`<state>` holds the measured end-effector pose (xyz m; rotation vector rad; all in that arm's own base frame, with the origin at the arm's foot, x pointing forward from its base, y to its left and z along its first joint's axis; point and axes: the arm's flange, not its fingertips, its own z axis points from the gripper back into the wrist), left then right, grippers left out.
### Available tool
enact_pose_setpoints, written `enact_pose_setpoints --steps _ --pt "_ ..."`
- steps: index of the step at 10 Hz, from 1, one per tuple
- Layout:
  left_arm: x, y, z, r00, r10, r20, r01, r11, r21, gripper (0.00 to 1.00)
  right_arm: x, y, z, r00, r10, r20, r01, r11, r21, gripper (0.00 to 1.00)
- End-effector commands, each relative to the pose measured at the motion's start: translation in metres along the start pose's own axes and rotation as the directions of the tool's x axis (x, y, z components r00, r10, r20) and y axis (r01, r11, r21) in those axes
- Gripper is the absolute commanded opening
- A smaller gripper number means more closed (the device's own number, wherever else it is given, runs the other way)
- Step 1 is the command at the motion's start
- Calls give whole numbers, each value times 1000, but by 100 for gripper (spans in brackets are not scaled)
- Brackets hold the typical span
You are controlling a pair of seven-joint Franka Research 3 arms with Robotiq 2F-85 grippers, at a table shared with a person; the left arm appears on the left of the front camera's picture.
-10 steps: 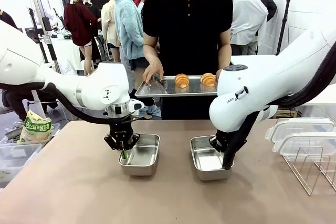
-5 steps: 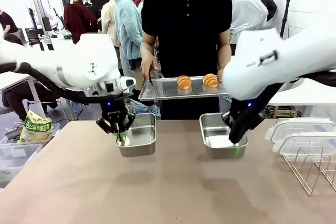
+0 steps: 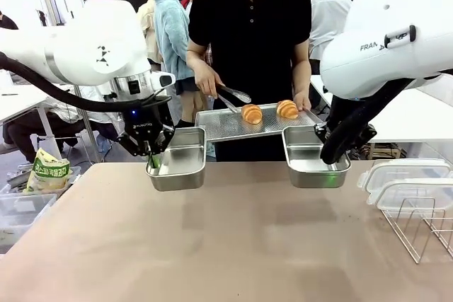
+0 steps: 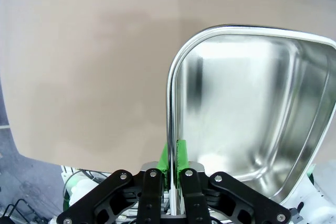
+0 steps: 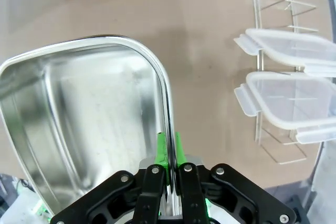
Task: Place the bread in airtight containers.
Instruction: Lift both Airtight Container, then once an object is inside an Airtight Container , place the container in the center of the table.
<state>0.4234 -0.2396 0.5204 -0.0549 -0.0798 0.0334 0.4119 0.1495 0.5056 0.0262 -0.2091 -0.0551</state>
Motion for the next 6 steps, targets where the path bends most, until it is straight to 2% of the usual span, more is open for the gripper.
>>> enact_pose_setpoints --steps 1,2,6 --pt "-9 1 1 1000 12 25 -13 1000 6 0 16 32 -20 993 112 -40 -112 994 -9 0" --pt "0 0 0 1000 0 0 0 1000 0 0 0 0 0 1000 0 0 0 1000 0 0" --pt "0 0 0 1000 0 0 0 1000 0 0 0 0 0 1000 0 0 0 1000 0 0"
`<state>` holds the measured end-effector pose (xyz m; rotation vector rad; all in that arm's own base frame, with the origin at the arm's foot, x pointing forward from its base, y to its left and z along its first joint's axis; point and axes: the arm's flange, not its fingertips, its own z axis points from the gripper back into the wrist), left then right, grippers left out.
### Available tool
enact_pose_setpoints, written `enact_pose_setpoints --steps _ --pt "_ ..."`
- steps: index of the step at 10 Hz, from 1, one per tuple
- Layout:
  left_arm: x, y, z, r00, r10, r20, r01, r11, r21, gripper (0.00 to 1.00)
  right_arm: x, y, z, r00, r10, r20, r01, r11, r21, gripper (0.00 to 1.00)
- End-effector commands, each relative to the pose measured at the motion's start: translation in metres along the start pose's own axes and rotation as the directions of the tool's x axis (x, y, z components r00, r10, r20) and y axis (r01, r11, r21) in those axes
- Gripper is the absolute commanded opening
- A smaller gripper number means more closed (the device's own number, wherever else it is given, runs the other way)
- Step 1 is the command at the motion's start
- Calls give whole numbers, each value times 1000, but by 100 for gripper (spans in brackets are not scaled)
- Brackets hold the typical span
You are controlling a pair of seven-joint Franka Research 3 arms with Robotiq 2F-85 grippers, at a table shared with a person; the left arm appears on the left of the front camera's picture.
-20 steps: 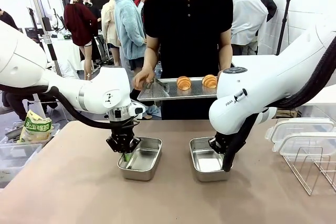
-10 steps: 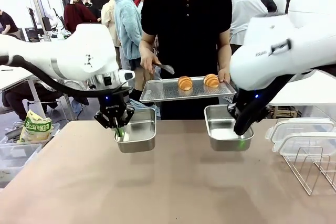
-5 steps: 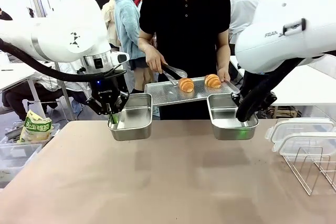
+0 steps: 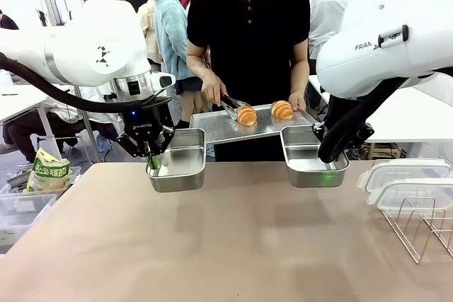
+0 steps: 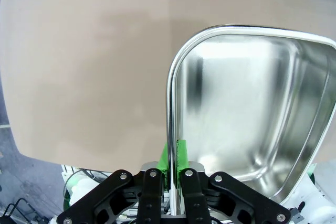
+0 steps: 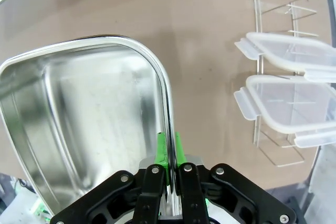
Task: Place the bread in airtight containers.
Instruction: Once an object is inside an Airtight Container , place the container in the center of the table.
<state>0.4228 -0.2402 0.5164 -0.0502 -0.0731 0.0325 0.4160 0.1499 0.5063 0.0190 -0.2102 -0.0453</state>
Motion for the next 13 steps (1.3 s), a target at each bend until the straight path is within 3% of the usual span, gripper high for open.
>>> enact_pose_setpoints --steps 1,13 --pt "1 0 4 1000 1 7 -1 1000 -5 0 -4 -1 0 1000 -10 -1 11 1000 6 0" --pt "1 0 4 1000 1 7 -1 1000 -5 0 -4 -1 0 1000 -10 -1 11 1000 6 0"
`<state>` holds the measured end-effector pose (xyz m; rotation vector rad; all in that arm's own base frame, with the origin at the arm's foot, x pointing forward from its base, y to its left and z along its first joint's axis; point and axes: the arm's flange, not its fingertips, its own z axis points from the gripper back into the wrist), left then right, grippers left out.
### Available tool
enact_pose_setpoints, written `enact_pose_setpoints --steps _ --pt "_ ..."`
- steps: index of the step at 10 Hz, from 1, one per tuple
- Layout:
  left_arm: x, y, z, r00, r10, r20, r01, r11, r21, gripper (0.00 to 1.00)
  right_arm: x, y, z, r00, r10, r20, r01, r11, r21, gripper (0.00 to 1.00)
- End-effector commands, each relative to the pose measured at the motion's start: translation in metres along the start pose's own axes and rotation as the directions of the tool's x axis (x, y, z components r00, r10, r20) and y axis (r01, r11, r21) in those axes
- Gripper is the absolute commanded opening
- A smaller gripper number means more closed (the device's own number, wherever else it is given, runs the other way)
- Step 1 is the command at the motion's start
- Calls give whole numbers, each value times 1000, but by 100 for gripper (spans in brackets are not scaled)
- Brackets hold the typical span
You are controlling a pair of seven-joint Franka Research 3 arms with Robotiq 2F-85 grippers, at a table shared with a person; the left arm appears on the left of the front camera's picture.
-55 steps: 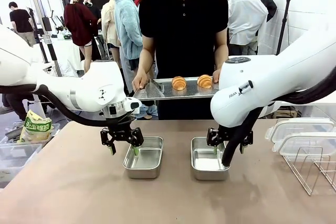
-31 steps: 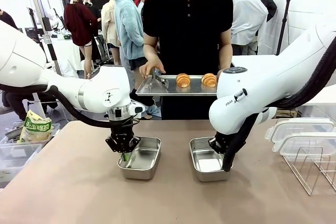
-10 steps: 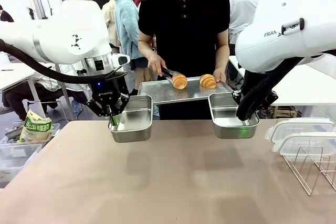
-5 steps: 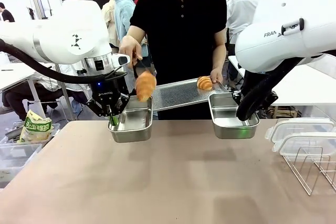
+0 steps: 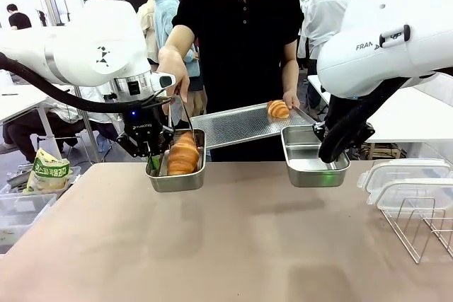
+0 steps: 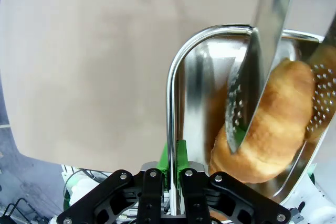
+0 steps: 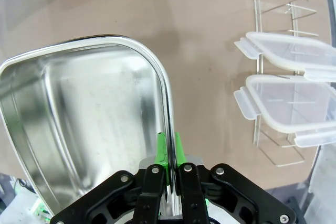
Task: Place the bread in airtight containers.
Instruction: Once an object is inside an Airtight Container , place the container in the center of the table.
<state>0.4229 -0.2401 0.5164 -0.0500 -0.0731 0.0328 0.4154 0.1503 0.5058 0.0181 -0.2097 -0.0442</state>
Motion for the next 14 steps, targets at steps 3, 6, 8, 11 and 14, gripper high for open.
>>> enact_pose_setpoints --steps 3,6,8,11,14 --pt "1 0 4 1000 1 7 -1 1000 -5 0 -3 -1 1 1000 -12 -1 12 1000 7 0" --pt "1 0 4 1000 1 7 -1 1000 -5 0 -3 -1 1 1000 -12 -1 12 1000 7 0" --pt "1 0 4 1000 1 7 -1 1000 -5 0 -3 -1 1 1000 -12 -1 12 1000 7 0" --pt "1 0 4 1000 1 7 -1 1000 -5 0 -3 -1 1 1000 -12 -1 12 1000 7 0" --pt "1 0 4 1000 1 7 -1 1000 -5 0 -3 -1 1 1000 -12 -1 12 1000 7 0"
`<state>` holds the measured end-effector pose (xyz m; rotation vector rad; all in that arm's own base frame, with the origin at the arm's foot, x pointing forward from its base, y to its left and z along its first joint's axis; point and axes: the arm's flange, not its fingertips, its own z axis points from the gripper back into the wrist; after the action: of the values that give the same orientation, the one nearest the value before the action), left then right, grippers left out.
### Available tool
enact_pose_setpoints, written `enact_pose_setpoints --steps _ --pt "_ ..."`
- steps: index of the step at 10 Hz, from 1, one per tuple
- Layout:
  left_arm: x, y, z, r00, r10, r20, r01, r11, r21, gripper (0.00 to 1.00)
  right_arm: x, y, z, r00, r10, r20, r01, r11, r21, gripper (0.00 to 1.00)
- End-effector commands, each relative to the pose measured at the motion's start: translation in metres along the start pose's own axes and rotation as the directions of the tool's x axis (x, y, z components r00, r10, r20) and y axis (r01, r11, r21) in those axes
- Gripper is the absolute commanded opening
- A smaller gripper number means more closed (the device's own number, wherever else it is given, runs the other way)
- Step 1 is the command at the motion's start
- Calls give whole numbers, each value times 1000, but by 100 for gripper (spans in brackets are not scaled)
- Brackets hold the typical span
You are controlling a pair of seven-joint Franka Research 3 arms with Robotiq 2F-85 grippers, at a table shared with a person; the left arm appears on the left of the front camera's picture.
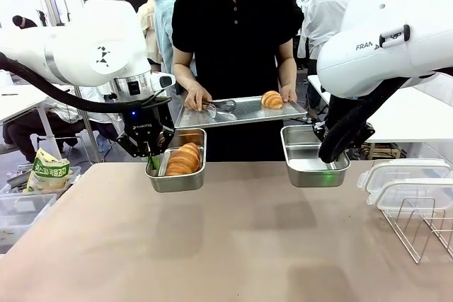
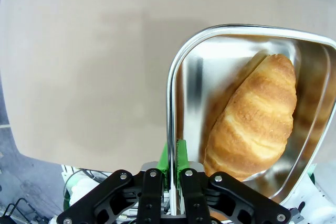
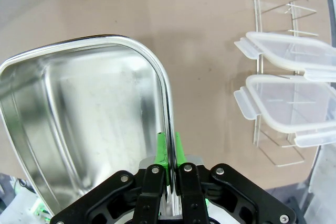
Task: Place the bread in airtight containers.
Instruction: Once an object is inside an Airtight Container , place the container in the center of the table.
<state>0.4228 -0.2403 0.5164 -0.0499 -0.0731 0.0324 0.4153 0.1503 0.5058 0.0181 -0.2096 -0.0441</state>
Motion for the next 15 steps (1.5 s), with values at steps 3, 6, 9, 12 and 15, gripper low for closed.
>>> enact_pose_setpoints --steps 3,6,9,12,15 --pt "0 0 0 1000 0 0 0 1000 0 0 -3 -1 1 1000 -12 -1 12 1000 7 0" --pt "22 4 -42 996 -30 -85 28 999 -31 0 -3 -1 1 1000 -12 -1 12 1000 7 0" --pt "31 2 -85 992 -113 -56 110 992 -60 0 -3 -1 1 1000 -12 -1 12 1000 7 0" --pt "40 5 -125 989 -133 -63 133 991 -19 0 -3 -1 1 1000 -12 -1 12 1000 7 0" --pt "48 8 -150 992 -109 -69 108 994 -11 0 -3 -1 1 1000 -12 -1 12 1000 7 0"
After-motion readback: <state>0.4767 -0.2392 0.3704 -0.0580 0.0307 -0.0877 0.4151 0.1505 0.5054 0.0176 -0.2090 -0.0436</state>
